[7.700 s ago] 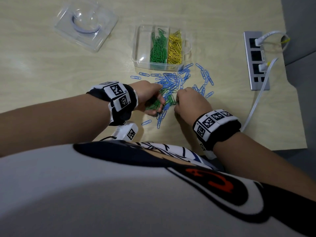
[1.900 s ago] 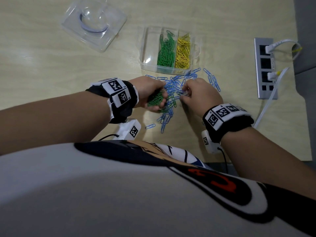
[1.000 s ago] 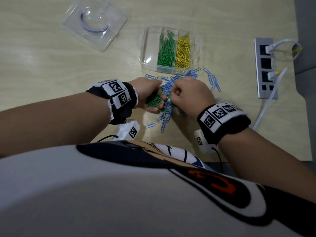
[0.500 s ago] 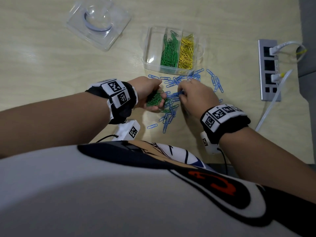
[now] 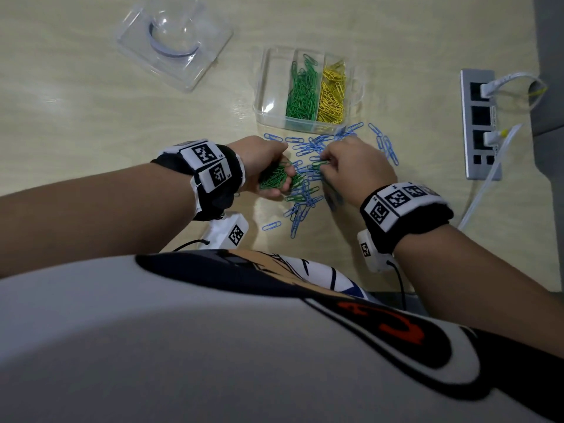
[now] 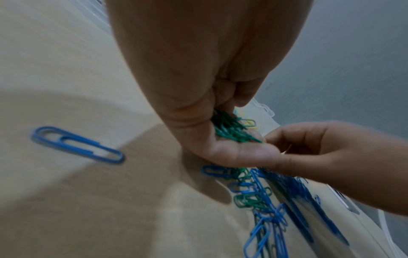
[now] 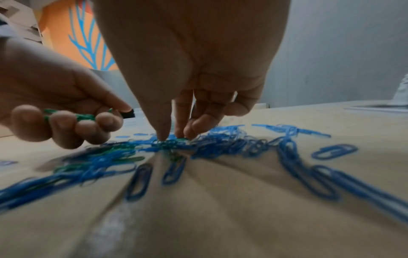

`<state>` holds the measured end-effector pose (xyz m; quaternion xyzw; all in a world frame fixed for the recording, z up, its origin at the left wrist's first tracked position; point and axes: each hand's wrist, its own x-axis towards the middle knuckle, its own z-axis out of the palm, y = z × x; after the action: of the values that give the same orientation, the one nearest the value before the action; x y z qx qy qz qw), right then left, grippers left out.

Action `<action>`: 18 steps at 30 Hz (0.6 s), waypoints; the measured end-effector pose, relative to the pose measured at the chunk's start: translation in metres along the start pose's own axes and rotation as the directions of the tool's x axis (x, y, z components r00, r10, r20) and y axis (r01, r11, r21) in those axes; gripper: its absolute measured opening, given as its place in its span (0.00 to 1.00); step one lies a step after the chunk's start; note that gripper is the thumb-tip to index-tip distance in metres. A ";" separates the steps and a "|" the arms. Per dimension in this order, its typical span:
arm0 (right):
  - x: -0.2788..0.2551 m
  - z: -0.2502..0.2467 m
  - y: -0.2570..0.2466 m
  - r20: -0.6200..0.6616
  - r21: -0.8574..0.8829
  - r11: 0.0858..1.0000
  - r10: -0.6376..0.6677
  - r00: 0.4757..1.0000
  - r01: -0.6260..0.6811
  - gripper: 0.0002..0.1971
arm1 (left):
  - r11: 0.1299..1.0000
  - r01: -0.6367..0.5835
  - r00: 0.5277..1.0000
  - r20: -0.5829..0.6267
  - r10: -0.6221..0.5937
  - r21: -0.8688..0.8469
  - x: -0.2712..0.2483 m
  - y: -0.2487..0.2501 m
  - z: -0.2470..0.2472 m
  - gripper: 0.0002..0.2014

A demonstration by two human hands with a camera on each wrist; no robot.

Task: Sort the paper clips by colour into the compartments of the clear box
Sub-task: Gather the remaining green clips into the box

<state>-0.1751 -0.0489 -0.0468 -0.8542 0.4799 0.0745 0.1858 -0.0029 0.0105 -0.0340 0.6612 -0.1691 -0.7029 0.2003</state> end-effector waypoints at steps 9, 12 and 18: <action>0.004 -0.004 0.001 -0.025 0.026 1.000 0.011 1.000 -0.010 0.05 | 1.000 0.002 1.000 -0.001 -0.002 -0.016 0.002 -0.002 -0.003 0.25; 0.002 -0.010 0.005 -0.061 0.118 0.991 0.062 0.996 -0.054 0.05 | 1.000 0.001 1.000 -0.005 -0.001 -0.016 0.003 -0.001 -0.003 0.25; 0.002 -0.014 0.010 -0.146 0.269 0.955 0.168 0.975 -0.124 0.03 | 1.000 -0.002 1.000 0.003 0.002 -0.025 0.005 0.000 0.001 0.26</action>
<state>-0.1836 -0.0608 -0.0366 -0.7879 0.5615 -0.0470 0.2483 -0.0037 0.0077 -0.0378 0.6575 -0.1613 -0.7056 0.2090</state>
